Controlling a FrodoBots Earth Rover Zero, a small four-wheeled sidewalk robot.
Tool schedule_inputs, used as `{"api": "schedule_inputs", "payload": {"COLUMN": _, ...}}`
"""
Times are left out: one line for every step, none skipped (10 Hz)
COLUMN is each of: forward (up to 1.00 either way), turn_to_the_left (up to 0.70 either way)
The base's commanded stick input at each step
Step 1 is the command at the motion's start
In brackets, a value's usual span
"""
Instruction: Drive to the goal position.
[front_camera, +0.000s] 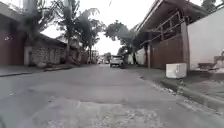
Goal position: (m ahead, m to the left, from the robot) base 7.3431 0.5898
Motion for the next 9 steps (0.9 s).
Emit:
{"api": "schedule_inputs", "payload": {"forward": 1.0, "turn_to_the_left": 0.0}}
{"api": "schedule_inputs", "payload": {"forward": 1.0, "turn_to_the_left": 0.0}}
{"api": "schedule_inputs", "payload": {"forward": 1.0, "turn_to_the_left": 0.0}}
{"api": "schedule_inputs", "payload": {"forward": 1.0, "turn_to_the_left": 0.04}}
{"api": "schedule_inputs", "payload": {"forward": 1.0, "turn_to_the_left": 0.05}}
{"api": "schedule_inputs", "payload": {"forward": 1.0, "turn_to_the_left": 0.04}}
{"api": "schedule_inputs", "payload": {"forward": 1.0, "turn_to_the_left": 0.03}}
{"api": "schedule_inputs", "payload": {"forward": 1.0, "turn_to_the_left": 0.01}}
{"api": "schedule_inputs", "payload": {"forward": 1.0, "turn_to_the_left": 0.09}}
